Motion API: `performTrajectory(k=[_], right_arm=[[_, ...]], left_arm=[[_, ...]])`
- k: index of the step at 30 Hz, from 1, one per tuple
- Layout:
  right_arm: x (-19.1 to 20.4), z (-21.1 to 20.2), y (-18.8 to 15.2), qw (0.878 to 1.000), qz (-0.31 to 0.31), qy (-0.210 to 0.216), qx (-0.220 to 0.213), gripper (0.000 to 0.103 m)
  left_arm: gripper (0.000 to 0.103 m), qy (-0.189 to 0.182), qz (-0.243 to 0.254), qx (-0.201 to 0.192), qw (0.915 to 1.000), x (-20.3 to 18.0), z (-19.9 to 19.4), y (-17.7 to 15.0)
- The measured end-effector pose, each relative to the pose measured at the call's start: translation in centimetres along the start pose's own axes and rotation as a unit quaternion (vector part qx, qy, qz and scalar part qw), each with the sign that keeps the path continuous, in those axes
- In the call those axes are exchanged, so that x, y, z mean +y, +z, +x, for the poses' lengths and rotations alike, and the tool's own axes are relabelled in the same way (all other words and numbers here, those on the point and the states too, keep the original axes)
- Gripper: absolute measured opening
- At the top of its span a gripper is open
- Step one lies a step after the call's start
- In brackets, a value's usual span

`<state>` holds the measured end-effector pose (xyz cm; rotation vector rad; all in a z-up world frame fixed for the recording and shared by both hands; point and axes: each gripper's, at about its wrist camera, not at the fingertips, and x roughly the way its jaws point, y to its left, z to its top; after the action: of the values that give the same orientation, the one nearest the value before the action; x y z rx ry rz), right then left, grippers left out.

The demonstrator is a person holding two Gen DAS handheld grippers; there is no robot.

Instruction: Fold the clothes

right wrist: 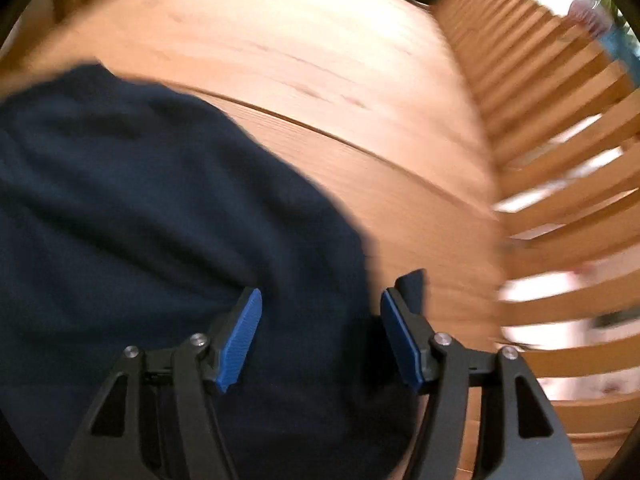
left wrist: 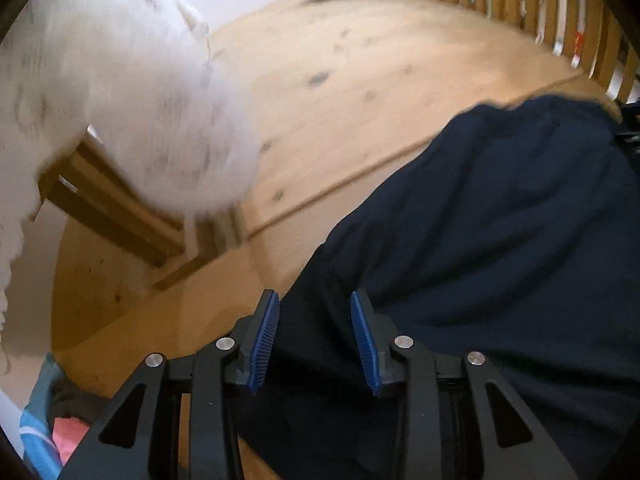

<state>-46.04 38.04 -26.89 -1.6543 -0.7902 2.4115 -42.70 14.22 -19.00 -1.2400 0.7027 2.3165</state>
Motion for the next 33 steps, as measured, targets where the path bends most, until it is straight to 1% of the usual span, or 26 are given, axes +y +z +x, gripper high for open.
performTrajectory(k=[2,4,6,7,9,10,11,13,14,16,18,20,22,25,26,27,28,29,30,31,33], right_arm=[[-2.0,-0.1,0.4,0.999,0.039,0.011,-0.003,0.06],[-2.7,-0.9,1.0,0.996,0.071,0.056,-0.023,0.06],[-1.9,-1.9,1.8,0.992,0.071,0.093,-0.051,0.06],[-1.2,-2.1,2.1,0.992,0.061,0.098,-0.058,0.06],[1.2,-0.8,3.0,0.995,0.023,0.086,-0.04,0.06],[1.8,-0.3,3.4,0.997,0.011,0.073,-0.038,0.06],[1.9,0.1,3.7,0.998,0.007,0.054,-0.044,0.061],[1.3,1.2,4.3,0.999,0.001,-0.006,-0.035,0.062],[0.8,1.6,4.7,0.999,0.006,-0.02,-0.03,0.062],[-0.4,2.0,5.3,0.999,0.021,-0.017,-0.023,0.062],[-0.5,1.7,5.3,0.999,0.022,-0.024,-0.016,0.062],[0.0,0.8,4.8,0.999,0.014,-0.028,-0.024,0.062],[1.2,-0.8,3.6,0.999,0.015,-0.021,-0.039,0.062],[3.3,-1.3,2.4,0.999,-0.011,0.005,-0.046,0.062],[3.9,-1.3,1.9,0.998,-0.031,-0.012,-0.056,0.063],[4.1,-1.5,1.2,0.997,-0.044,-0.025,-0.062,0.066],[4.2,-1.9,0.6,0.997,-0.043,-0.019,-0.059,0.071],[4.2,-2.2,-0.1,0.997,-0.043,-0.012,-0.057,0.072],[4.3,-2.6,-0.8,0.998,-0.042,-0.006,-0.055,0.072],[4.4,-2.9,-1.5,0.998,-0.041,0.0,-0.053,0.072],[4.5,-3.6,-2.9,0.998,-0.04,0.012,-0.049,0.072]], left_arm=[[0.037,-0.027,0.004,-0.015,0.9995,-1.5,-0.4,0.9],[0.038,-0.045,0.019,-0.015,0.9987,-3.0,0.3,1.8],[0.038,-0.051,0.03,-0.008,0.9982,-4.9,0.7,2.0],[0.038,-0.051,0.032,-0.003,0.9982,-5.7,1.0,1.6],[0.038,-0.052,0.028,0.004,0.9983,-5.7,1.5,1.3],[0.038,-0.047,0.026,0.002,0.9986,-5.3,1.2,1.3],[0.038,-0.043,0.023,0.0,0.9988,-4.8,0.4,1.1],[0.037,-0.037,0.019,-0.006,0.9991,-3.4,-2.0,0.2],[0.036,-0.034,0.02,-0.003,0.9992,-3.0,-2.5,-0.5],[0.038,-0.025,0.029,0.008,0.9992,-2.7,-3.9,-2.5],[0.038,-0.018,0.029,0.021,0.9992,-2.1,-3.8,-3.8],[0.039,-0.014,0.023,0.031,0.9992,-1.4,-3.4,-4.8],[0.041,-0.01,0.011,0.028,0.9995,-0.7,-3.4,-5.4],[0.048,0.0,0.018,0.024,0.9996,-0.4,-3.4,-5.6],[0.049,0.002,0.021,0.023,0.9995,-0.3,-3.4,-5.7],[0.049,0.006,0.021,0.024,0.9995,-0.2,-3.4,-5.8],[0.049,0.012,0.018,0.028,0.9994,-0.2,-3.4,-5.8],[0.047,0.018,0.018,0.031,0.9992,-0.2,-3.5,-5.8],[0.043,0.027,0.023,0.032,0.9989,-0.4,-3.8,-5.8],[0.043,0.029,0.027,0.029,0.9988,-0.8,-4.0,-5.6],[0.045,0.018,0.036,0.012,0.9991,-1.9,-4.3,-4.5]])
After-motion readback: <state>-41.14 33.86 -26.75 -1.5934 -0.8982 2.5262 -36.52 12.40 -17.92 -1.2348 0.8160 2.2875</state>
